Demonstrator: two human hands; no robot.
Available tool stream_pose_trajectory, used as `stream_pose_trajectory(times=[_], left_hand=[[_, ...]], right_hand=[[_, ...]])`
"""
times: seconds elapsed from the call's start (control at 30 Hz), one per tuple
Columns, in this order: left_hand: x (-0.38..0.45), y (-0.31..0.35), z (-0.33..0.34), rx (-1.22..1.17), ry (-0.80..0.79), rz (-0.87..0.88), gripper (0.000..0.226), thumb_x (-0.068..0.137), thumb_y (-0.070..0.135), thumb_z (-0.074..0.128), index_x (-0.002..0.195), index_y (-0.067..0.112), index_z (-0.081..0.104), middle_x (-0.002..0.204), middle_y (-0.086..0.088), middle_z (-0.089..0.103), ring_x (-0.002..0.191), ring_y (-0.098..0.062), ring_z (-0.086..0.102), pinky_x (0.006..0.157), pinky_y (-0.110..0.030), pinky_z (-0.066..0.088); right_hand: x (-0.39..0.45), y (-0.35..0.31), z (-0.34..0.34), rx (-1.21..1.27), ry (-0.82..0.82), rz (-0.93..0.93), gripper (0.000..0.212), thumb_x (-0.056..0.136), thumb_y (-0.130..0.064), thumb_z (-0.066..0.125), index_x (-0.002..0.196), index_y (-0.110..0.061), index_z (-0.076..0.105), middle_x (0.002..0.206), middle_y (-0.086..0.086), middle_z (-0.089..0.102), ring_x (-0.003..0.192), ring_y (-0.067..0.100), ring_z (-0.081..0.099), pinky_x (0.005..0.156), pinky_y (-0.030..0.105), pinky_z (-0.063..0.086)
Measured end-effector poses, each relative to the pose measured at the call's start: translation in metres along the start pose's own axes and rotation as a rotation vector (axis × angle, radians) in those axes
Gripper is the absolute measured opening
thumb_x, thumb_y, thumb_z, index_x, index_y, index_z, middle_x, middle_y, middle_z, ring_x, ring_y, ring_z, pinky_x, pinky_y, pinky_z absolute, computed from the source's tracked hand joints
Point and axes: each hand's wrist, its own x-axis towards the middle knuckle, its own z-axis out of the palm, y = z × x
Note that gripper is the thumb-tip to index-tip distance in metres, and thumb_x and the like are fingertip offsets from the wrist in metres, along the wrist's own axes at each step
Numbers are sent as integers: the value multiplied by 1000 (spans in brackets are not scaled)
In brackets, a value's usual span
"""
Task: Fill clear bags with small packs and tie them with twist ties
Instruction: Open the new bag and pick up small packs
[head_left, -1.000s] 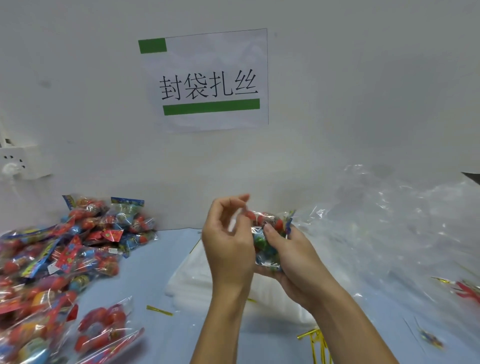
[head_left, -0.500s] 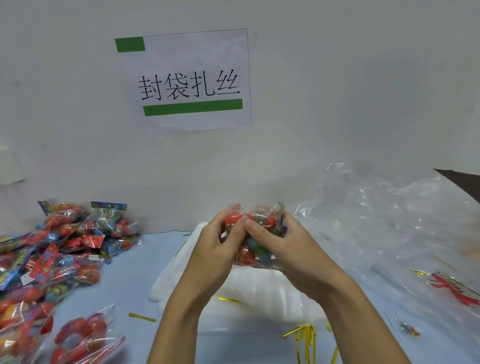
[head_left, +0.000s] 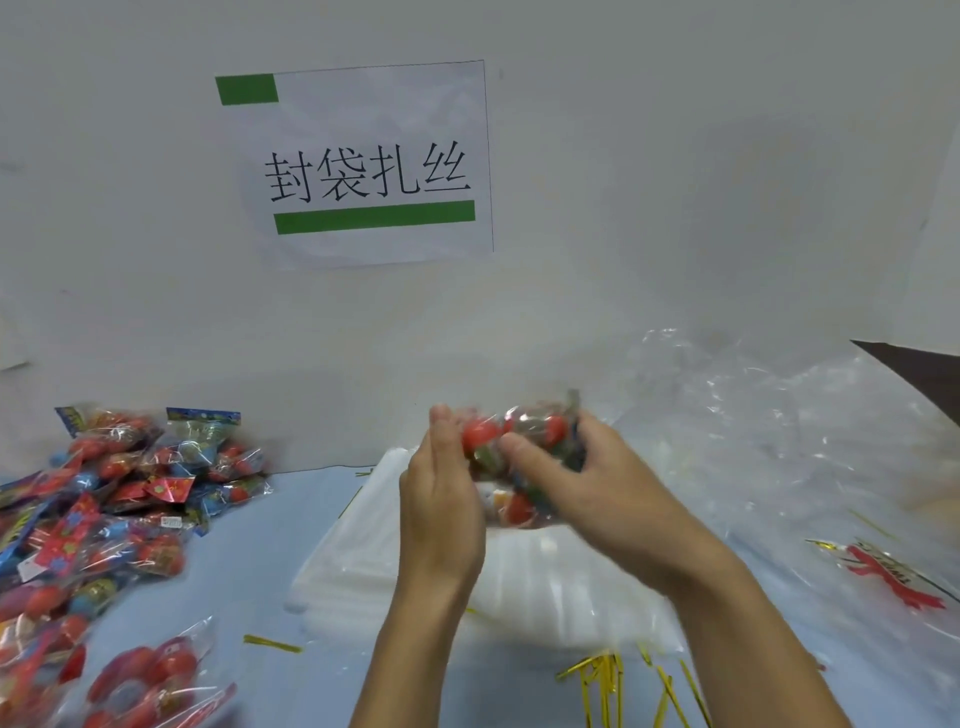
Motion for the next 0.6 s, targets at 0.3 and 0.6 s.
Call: stream_pose_trajectory(times=[0.3, 0.6], left_hand=[[-24, -37, 23, 947, -468, 246, 47, 99, 26, 53, 138, 48, 39, 155, 17, 18, 140, -12, 21, 108, -28, 30], [-2, -22, -14, 799, -144, 108, 14, 87, 11, 57, 91, 25, 57, 89, 8, 58, 88, -14, 56, 74, -32, 47]], right_hand=[[-13, 1, -118, -140, 546, 58, 38, 75, -38, 82, 105, -19, 69, 84, -2, 77, 67, 10, 75, 55, 28, 60], [-5, 32, -95, -573, 298, 388, 35, 79, -40, 82, 102, -24, 61, 101, 1, 67, 82, 15, 69, 50, 22, 55]])
